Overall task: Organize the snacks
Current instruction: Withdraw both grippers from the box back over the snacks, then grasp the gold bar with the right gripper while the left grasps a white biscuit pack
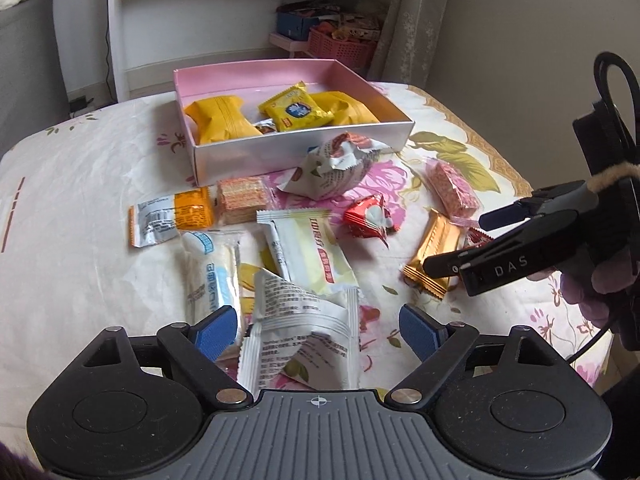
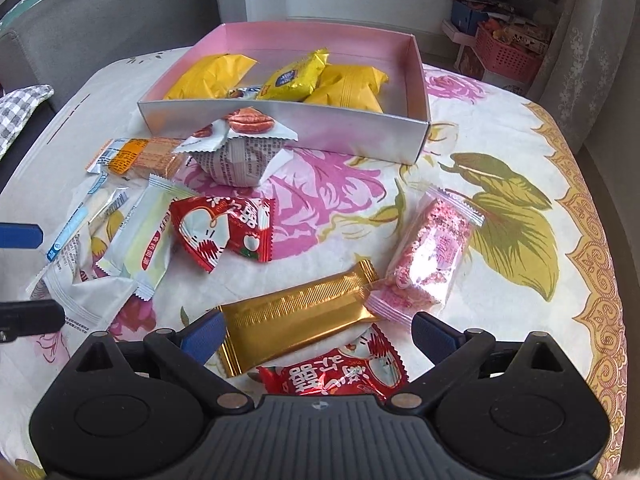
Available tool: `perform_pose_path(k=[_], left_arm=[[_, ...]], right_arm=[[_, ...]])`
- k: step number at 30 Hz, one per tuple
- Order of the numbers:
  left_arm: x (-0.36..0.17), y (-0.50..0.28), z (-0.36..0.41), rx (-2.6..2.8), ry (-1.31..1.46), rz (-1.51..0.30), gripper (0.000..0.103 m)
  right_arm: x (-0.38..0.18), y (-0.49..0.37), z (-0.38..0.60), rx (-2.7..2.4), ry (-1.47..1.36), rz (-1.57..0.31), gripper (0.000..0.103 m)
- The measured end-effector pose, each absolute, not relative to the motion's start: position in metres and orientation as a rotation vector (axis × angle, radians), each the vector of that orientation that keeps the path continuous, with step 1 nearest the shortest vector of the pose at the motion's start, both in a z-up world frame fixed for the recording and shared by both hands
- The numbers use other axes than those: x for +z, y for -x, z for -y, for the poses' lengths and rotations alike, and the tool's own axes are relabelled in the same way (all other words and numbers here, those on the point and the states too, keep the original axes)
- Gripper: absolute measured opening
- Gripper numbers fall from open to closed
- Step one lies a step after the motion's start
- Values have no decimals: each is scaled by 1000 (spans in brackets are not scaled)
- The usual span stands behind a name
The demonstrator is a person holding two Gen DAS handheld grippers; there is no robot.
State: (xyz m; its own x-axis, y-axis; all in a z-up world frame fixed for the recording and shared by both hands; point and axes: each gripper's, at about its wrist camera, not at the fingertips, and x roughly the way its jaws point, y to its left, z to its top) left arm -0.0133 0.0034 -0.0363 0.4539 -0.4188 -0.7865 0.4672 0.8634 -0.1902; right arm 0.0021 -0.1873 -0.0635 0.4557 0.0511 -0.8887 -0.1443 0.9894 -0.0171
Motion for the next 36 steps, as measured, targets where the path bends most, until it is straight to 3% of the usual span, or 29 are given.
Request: perform_pose_path(k=[25, 36], left_arm=[[-51, 20, 9, -567, -208, -980, 89], [-36, 20, 11, -634, -289, -885, 89]], right_arm=[[-75, 9, 156, 435, 256, -1039, 84], [-71, -7, 175, 300, 40, -1075, 83]])
